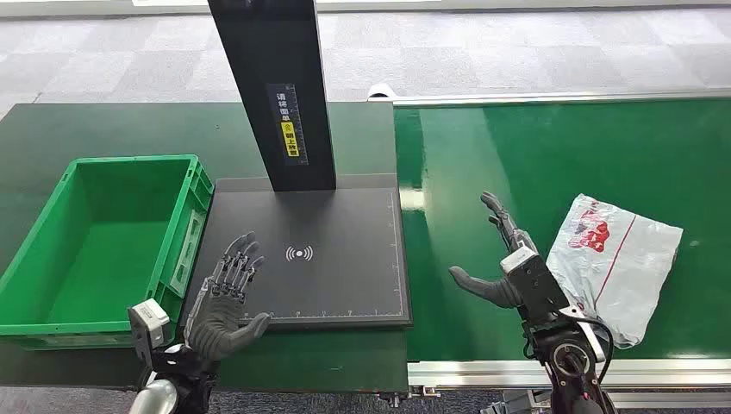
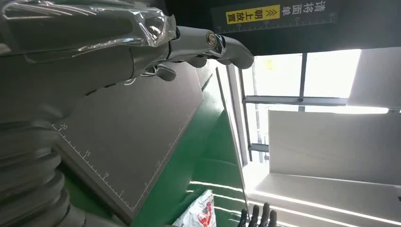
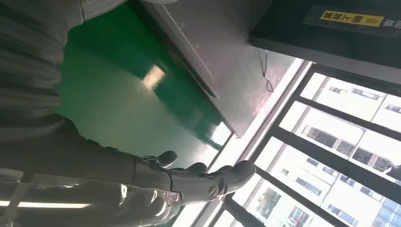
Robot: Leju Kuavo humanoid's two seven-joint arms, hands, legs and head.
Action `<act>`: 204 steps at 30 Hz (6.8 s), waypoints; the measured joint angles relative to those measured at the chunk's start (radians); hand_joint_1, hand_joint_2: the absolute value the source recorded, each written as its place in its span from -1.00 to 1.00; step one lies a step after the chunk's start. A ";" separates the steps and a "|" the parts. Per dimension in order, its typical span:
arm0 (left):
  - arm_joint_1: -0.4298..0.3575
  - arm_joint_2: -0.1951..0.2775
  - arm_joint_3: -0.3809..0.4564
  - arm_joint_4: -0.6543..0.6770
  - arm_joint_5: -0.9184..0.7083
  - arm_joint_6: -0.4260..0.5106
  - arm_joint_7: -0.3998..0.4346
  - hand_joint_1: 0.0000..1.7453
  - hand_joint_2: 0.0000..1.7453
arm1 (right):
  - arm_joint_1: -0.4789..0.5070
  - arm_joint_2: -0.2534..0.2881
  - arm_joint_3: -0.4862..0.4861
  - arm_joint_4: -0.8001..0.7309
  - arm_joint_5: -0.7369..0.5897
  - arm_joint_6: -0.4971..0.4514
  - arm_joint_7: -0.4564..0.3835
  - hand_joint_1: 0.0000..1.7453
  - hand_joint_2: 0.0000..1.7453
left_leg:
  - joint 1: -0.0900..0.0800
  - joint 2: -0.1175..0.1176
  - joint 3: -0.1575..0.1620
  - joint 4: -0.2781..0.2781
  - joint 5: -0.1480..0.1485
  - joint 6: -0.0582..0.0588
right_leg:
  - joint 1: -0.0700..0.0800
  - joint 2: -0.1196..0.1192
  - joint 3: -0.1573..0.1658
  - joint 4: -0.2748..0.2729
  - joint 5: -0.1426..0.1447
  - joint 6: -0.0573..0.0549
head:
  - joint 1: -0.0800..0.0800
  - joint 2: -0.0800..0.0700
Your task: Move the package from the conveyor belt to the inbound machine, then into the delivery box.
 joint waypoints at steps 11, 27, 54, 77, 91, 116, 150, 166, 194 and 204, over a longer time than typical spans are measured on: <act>-0.013 -0.001 0.022 -0.002 0.009 -0.002 0.014 -1.00 1.00 | -0.069 -0.037 -0.003 0.085 0.243 -0.199 0.036 -1.00 1.00 | 0.000 0.000 -0.001 0.000 0.000 0.000 | 0.000 0.000 0.000 0.000 0.000 0.000 | 0.000 0.000; 0.005 0.003 0.032 -0.031 0.011 -0.008 0.018 -1.00 1.00 | -0.145 -0.117 -0.115 0.315 0.511 -0.390 0.174 -1.00 1.00 | -0.001 -0.002 -0.001 0.001 0.000 0.000 | -0.001 -0.001 0.000 0.000 0.000 0.001 | 0.000 0.000; 0.005 -0.018 0.042 -0.039 -0.007 -0.002 0.066 -1.00 1.00 | -0.322 -0.181 -0.208 0.834 0.896 -0.015 0.454 -1.00 1.00 | -0.001 0.000 0.002 0.001 0.000 0.000 | -0.001 0.000 0.001 0.000 0.000 0.001 | 0.000 0.000; 0.008 -0.027 0.040 -0.029 -0.010 0.013 0.069 -1.00 1.00 | -0.322 -0.199 -0.193 0.850 0.818 0.037 0.404 1.00 1.00 | -0.001 0.000 0.013 0.000 -0.001 0.001 | -0.001 0.000 0.013 -0.001 0.000 0.001 | 0.000 0.000; 0.056 -0.024 0.041 -0.056 0.007 0.023 0.052 -1.00 1.00 | -0.278 -0.196 -0.109 0.768 0.722 -0.037 0.225 1.00 1.00 | -0.001 0.000 0.010 0.000 -0.001 0.001 | -0.001 0.000 0.012 0.000 0.000 0.001 | 0.000 0.000; 0.108 -0.025 0.068 -0.132 -0.002 -0.003 0.031 -1.00 1.00 | -0.116 -0.126 -0.077 0.270 0.538 -0.109 0.069 1.00 1.00 | -0.001 -0.001 0.002 0.000 -0.001 0.001 | -0.001 0.000 0.002 0.000 0.000 0.001 | 0.000 0.000; 0.000 0.003 0.020 -0.026 0.012 -0.018 -0.012 -1.00 1.00 | -0.438 0.044 0.536 0.376 0.797 -0.317 -0.022 1.00 1.00 | 0.000 0.005 -0.003 0.000 0.004 0.001 | 0.000 0.004 -0.003 0.000 0.005 0.000 | 0.001 0.000; -0.006 0.008 0.019 -0.020 0.015 -0.016 0.008 -1.00 1.00 | -0.563 0.140 0.746 0.618 0.984 -0.306 0.074 1.00 1.00 | 0.000 0.006 -0.002 0.000 0.004 0.001 | 0.001 0.006 -0.004 0.000 0.005 0.000 | 0.001 0.000; -0.002 0.025 0.022 0.004 0.042 0.023 -0.005 -1.00 1.00 | -0.380 0.065 0.259 0.554 -0.183 0.035 0.010 -1.00 1.00 | 0.000 0.003 -0.003 0.000 0.003 0.001 | 0.000 0.003 -0.003 0.000 0.005 0.000 | 0.001 0.000; 0.022 0.026 0.031 0.000 0.030 0.016 -0.006 -1.00 1.00 | -0.194 -0.046 0.147 0.383 -0.247 0.091 -0.003 -1.00 1.00 | 0.000 0.002 -0.003 0.000 0.003 0.001 | 0.000 0.003 -0.003 -0.001 0.005 0.000 | 0.000 0.000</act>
